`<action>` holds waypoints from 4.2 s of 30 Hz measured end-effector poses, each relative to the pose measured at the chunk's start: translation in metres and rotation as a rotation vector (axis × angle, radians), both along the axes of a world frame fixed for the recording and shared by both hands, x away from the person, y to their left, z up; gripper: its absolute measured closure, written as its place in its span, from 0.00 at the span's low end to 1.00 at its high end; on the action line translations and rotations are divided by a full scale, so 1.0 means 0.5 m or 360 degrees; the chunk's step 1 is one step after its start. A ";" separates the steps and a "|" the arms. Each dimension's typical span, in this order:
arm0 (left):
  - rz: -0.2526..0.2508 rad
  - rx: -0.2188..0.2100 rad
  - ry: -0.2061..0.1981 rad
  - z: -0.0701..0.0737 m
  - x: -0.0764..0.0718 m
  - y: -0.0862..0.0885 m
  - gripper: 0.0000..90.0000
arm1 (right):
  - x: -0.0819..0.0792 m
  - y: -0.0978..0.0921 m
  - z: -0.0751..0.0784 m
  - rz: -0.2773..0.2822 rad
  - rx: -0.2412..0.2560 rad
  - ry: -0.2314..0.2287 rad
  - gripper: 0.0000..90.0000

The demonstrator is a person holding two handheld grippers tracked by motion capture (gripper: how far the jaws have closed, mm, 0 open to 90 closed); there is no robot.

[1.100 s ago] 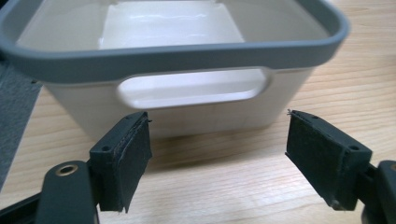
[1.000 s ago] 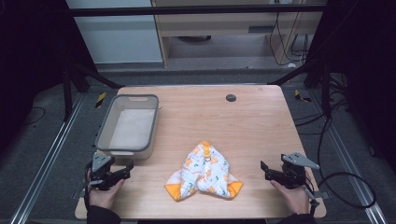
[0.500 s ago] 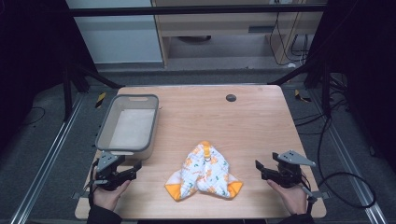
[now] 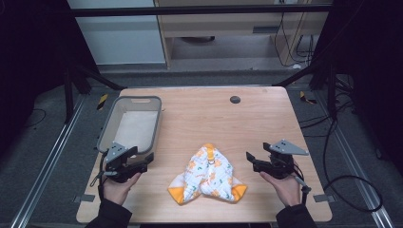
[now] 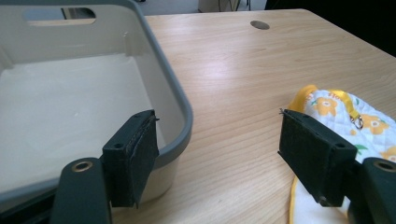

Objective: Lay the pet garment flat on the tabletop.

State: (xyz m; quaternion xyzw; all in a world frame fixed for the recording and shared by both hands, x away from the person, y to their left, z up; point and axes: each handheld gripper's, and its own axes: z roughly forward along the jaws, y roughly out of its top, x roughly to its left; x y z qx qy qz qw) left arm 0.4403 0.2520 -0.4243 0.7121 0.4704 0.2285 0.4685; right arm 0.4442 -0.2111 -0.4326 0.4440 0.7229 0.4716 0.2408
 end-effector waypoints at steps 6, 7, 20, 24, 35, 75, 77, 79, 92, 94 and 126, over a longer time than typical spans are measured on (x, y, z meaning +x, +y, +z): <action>-0.0044 0.0020 -0.0001 0.002 0.021 -0.042 0.31 | 0.021 0.032 -0.002 0.0045 -0.0026 0.0008 0.27; -0.0056 0.0024 0.0000 0.002 0.024 -0.049 0.31 | 0.024 0.036 -0.002 0.0055 -0.0031 0.0008 0.27; -0.0186 0.0109 0.0058 -0.026 0.059 -0.150 0.34 | 0.058 0.078 -0.032 0.0121 -0.0025 0.0064 0.30; -0.0216 0.0126 0.0072 -0.038 0.063 -0.168 0.35 | 0.061 0.083 -0.044 0.0135 -0.0039 0.0104 0.31; -0.0309 0.0216 0.0141 -0.078 0.063 -0.212 0.37 | 0.053 0.094 -0.073 0.0199 -0.0088 0.0174 0.34; -0.0559 0.0105 0.0225 -0.068 0.044 -0.224 0.97 | 0.034 0.128 -0.060 0.0426 -0.0052 0.0314 0.94; -0.0563 0.0087 0.0193 -0.054 0.037 -0.222 0.98 | 0.027 0.123 -0.050 0.0434 -0.0040 0.0274 0.94; -0.0572 0.0070 0.0157 -0.040 0.028 -0.219 0.98 | 0.019 0.122 -0.041 0.0440 -0.0033 0.0239 0.94; -0.0625 -0.0009 -0.0068 0.064 -0.008 -0.220 0.99 | -0.024 0.104 0.044 0.0450 0.0057 0.0023 0.93; -0.0616 -0.0007 -0.0091 0.079 -0.003 -0.221 0.99 | -0.021 0.105 0.061 0.0441 0.0068 -0.0002 0.93; -0.0257 0.0151 -0.0047 0.005 0.095 -0.151 0.40 | 0.093 0.032 0.024 0.0017 -0.0088 -0.0047 0.51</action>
